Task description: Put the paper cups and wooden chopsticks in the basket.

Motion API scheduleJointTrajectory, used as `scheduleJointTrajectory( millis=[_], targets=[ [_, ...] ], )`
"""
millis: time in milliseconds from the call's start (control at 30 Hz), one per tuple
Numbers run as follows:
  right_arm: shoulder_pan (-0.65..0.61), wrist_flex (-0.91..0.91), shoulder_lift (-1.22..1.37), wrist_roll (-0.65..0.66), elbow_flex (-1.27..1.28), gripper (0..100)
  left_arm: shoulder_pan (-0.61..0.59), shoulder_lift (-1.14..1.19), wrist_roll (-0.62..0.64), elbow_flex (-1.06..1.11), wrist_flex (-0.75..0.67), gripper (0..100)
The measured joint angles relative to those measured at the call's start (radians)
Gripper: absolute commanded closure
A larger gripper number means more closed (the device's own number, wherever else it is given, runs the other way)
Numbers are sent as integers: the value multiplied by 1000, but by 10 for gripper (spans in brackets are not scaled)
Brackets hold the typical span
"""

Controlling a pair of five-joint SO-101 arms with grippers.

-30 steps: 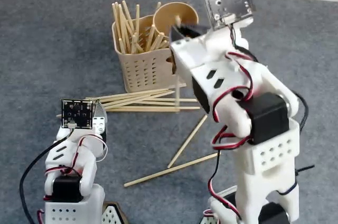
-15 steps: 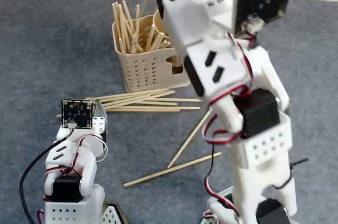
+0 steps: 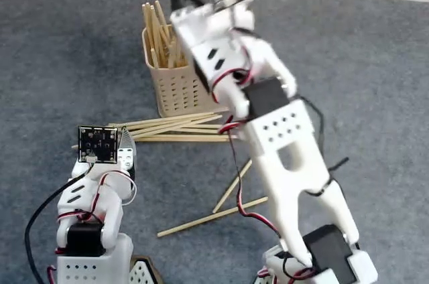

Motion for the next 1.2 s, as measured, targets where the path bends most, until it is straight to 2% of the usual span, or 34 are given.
scheduleJointTrajectory(
  millis=[167,367,700,933,1200],
  targets=[
    [-25,-14,34,-2,163,985,0,0,0,0,0,916],
    [-26,-26,52,2,180,854,0,0,-2,0,0,916],
    [-40,-14,-41,2,196,860,0,0,-2,0,0,916],
    [-40,-12,-247,2,210,889,0,0,-2,0,0,916],
    [-41,236,-456,2,222,889,0,0,-2,0,0,916]
  ],
)
